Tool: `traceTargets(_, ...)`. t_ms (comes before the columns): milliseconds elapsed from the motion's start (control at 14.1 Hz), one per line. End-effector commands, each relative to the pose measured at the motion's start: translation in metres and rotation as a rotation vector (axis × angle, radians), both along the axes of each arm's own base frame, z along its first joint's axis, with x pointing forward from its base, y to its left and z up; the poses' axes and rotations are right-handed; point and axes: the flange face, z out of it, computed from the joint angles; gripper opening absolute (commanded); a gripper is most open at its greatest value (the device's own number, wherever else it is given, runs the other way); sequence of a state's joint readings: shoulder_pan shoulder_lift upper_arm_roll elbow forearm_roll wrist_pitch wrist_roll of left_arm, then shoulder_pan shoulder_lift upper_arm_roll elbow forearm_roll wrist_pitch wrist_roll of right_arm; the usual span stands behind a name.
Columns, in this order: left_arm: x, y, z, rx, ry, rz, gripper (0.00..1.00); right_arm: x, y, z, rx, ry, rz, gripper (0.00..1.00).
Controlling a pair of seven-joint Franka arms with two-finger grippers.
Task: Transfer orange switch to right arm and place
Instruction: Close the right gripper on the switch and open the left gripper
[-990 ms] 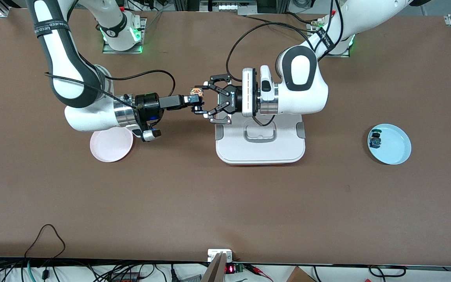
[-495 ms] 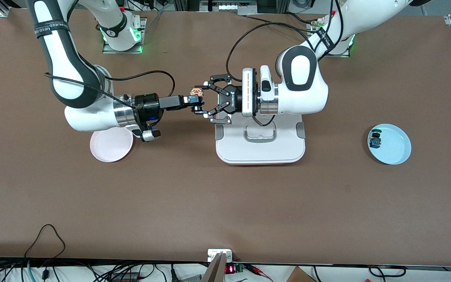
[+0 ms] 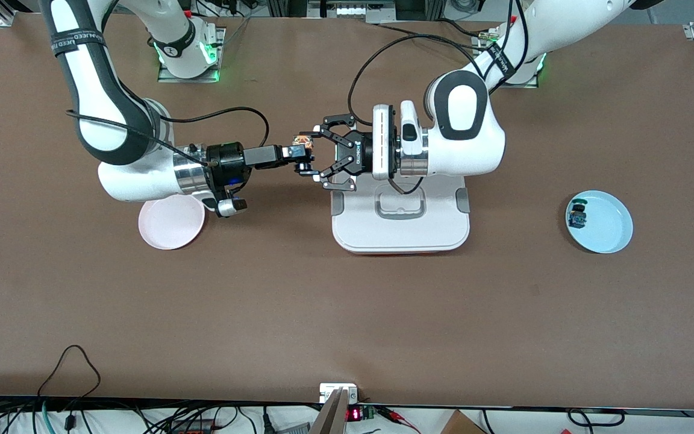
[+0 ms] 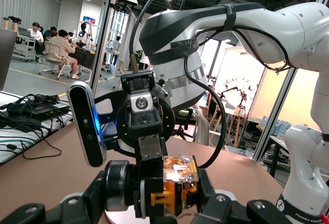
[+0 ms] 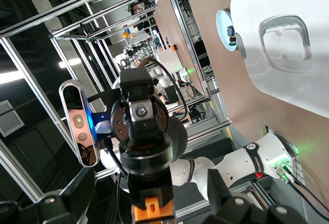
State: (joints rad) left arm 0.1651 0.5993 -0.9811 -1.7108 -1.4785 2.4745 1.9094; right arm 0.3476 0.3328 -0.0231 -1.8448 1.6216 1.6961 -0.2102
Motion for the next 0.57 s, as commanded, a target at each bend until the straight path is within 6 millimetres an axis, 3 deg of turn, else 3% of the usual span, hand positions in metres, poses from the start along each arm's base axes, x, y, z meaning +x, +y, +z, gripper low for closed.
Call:
traceTargets(0, -0.001, -0.001, 0.005, -0.018, -0.014, 0.019, 0.00, -0.005, -0.003, 0.003, 0.018, -0.014, -0.012, 0.96)
traceTargets(212, 0.000, -0.001, 0.003, -0.018, -0.012, 0.021, 0.00, -0.004, -0.002, -0.007, 0.022, -0.043, -0.010, 0.96)
traceTargets(495, 0.000, -0.001, 0.004, -0.017, -0.014, 0.021, 0.00, -0.005, 0.000, -0.003, 0.052, -0.034, -0.041, 0.96)
